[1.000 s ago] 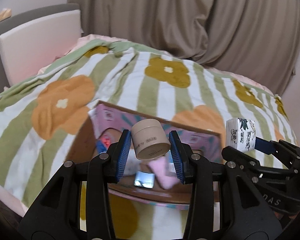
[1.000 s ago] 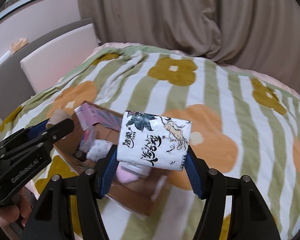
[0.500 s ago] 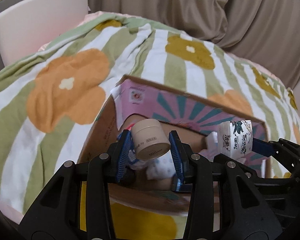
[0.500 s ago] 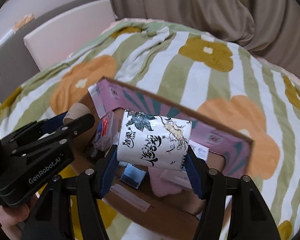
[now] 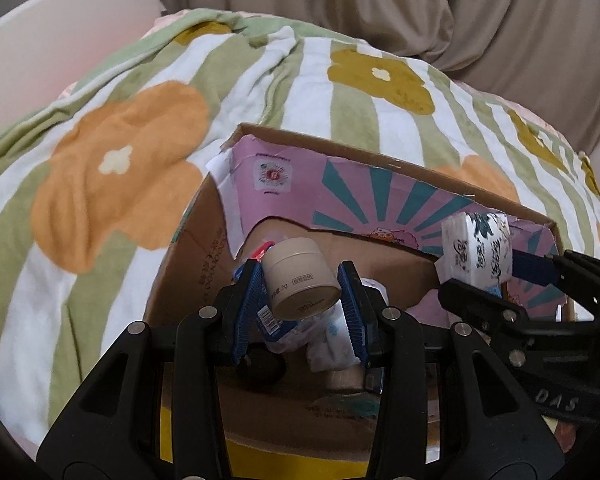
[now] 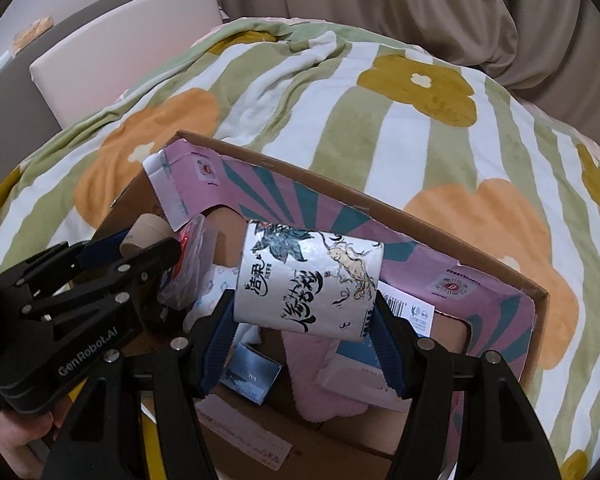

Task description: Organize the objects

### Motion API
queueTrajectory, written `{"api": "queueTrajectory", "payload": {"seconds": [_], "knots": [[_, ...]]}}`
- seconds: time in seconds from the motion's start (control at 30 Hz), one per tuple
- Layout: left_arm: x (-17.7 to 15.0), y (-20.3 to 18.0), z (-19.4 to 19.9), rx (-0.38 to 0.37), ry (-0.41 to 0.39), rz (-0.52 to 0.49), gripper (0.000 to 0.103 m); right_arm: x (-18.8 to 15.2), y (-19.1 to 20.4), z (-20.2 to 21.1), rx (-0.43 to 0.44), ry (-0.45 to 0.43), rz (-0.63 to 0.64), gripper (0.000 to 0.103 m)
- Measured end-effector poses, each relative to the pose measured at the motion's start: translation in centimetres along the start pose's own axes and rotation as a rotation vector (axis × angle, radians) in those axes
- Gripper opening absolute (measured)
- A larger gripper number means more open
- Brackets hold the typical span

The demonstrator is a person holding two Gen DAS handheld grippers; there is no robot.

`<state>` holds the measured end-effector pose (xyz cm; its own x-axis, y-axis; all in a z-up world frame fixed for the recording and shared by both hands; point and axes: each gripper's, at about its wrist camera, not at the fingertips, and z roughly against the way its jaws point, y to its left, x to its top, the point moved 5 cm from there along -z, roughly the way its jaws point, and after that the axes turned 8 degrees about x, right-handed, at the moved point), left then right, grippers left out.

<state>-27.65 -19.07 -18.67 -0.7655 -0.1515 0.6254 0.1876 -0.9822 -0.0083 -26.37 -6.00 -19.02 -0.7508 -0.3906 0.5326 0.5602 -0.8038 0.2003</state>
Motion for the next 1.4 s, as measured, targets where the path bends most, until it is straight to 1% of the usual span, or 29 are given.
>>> {"api": "queueTrajectory", "payload": {"seconds": [0.07,0.1,0.13,0.17,0.2,0.23,0.27,0.3,0.33,0.4,0.5,0.6,0.73,0.83,0.97,1.07,1.1,1.17,1.23,1.3,1.4], "knots": [[0.2,-0.3,0.4,-0.006,-0.032,-0.022,0.038,0.2,-0.4,0.0,0.001,-0.005,-0.016,0.06],[0.2,-0.4,0.6,-0.005,-0.037,-0.032,0.043,0.2,-0.5,-0.1,0.001,-0.003,-0.02,0.06],[0.3,-0.6,0.6,0.002,-0.037,-0.045,0.049,0.3,-0.8,-0.1,-0.003,-0.001,-0.029,0.063],[0.3,-0.5,0.7,0.03,-0.037,-0.052,0.066,0.3,-1.0,0.0,-0.008,-0.004,-0.036,0.075],[0.4,-0.2,0.6,0.072,-0.035,-0.058,0.088,0.4,-1.4,0.3,-0.019,-0.019,-0.044,0.079],[0.5,0.0,0.6,0.09,-0.04,-0.058,0.095,0.5,-1.9,0.7,-0.031,-0.043,-0.054,0.086],[0.5,0.3,0.8,0.084,-0.055,-0.051,0.103,0.6,-2.3,1.0,-0.032,-0.055,-0.066,0.094],[0.5,0.5,1.1,0.064,-0.068,-0.038,0.103,0.6,-2.8,1.3,-0.026,-0.061,-0.084,0.101],[0.5,0.6,1.2,0.05,-0.069,-0.029,0.103,0.6,-3.2,1.5,-0.017,-0.066,-0.101,0.103],[0.6,0.6,1.3,0.038,-0.06,-0.02,0.103,0.6,-3.7,1.9,-0.016,-0.074,-0.116,0.103],[0.5,0.3,1.7,0.04,-0.063,-0.03,0.103,0.5,-3.7,2.4,-0.045,-0.084,-0.102,0.103],[0.4,0.2,2.3,0.058,-0.067,-0.039,0.103,0.5,-3.3,2.8,-0.039,-0.094,-0.098,0.103],[0.5,0.3,3.3,0.045,-0.071,-0.031,0.103,0.4,-3.2,3.6,-0.045,-0.114,-0.11,0.103],[0.7,0.3,4.4,0.058,-0.084,-0.036,0.103,0.4,-3.0,4.3,-0.035,-0.116,-0.119,0.103],[1.2,0.2,6.4,0.071,-0.111,-0.05,0.103,0.5,-2.4,5.6,-0.05,-0.135,-0.101,0.103],[1.9,-0.3,8.5,0.065,-0.124,-0.064,0.103,0.5,-2.3,7.5,-0.046,-0.166,-0.103,0.103],[2.1,-0.6,9.4,0.06,-0.132,-0.075,0.103,0.4,-2.3,8.4,-0.038,-0.163,-0.104,0.103],[2.6,-1.6,11.6,0.055,-0.168,-0.101,0.103,0.2,-2.4,10.8,-0.031,-0.182,-0.114,0.103],[2.8,-2.7,13.8,0.056,-0.207,-0.121,0.103,-0.4,-2.8,13.4,-0.055,-0.232,-0.137,0.103],[2.6,-4.2,16.3,0.038,-0.251,-0.142,0.103,-1.2,-3.1,16.3,-0.101,-0.28,-0.144,0.103],[1.8,-6.0,18.7,0.012,-0.291,-0.156,0.103,-2.8,-3.4,19.9,-0.16,-0.327,-0.137,0.103]]}}
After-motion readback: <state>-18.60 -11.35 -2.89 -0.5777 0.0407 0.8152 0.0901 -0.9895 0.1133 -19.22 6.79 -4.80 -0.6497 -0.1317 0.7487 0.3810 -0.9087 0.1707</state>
